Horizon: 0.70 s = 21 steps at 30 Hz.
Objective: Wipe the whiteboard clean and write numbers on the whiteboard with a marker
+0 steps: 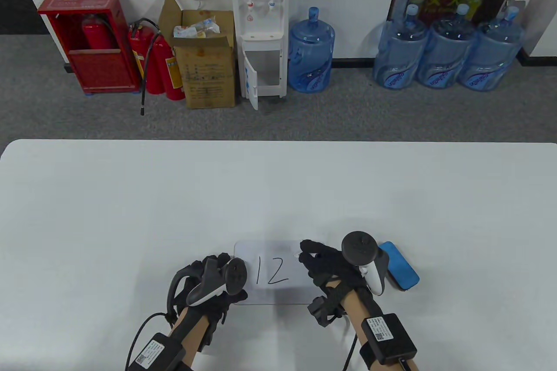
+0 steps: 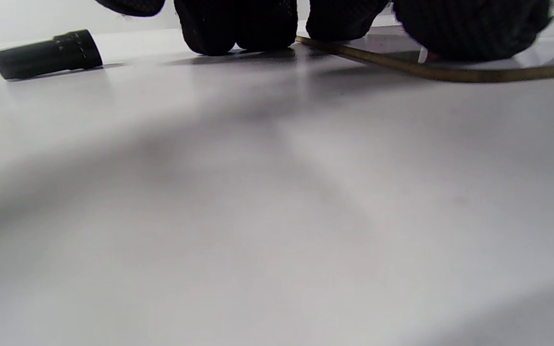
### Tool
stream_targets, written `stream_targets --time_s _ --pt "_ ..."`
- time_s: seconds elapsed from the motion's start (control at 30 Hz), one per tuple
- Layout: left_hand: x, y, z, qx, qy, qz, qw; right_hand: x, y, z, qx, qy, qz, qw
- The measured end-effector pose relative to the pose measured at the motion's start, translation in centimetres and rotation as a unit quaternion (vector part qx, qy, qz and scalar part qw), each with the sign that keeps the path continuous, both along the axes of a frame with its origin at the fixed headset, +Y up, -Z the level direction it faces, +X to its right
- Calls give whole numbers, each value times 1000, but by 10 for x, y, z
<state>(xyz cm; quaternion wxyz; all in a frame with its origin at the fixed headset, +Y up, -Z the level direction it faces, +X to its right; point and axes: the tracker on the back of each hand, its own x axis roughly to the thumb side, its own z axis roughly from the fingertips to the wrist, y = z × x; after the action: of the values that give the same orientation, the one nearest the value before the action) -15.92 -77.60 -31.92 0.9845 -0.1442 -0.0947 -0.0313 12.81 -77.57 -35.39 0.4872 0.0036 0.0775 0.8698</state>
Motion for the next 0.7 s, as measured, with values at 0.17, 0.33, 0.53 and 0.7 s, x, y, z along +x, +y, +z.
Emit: stream_targets --time_s 0.17,0.33,0.53,0.7 --pt "0 0 0 -1 2 4 1000 10 3 3 1 1 6 1000" --pt "0 0 0 -1 2 3 1000 -5 2 11 6 71 9 997" --pt "-1 0 0 -1 2 3 1000 5 5 14 13 47 20 999" --pt "-1 0 0 -1 2 3 1000 23 7 21 10 33 15 999"
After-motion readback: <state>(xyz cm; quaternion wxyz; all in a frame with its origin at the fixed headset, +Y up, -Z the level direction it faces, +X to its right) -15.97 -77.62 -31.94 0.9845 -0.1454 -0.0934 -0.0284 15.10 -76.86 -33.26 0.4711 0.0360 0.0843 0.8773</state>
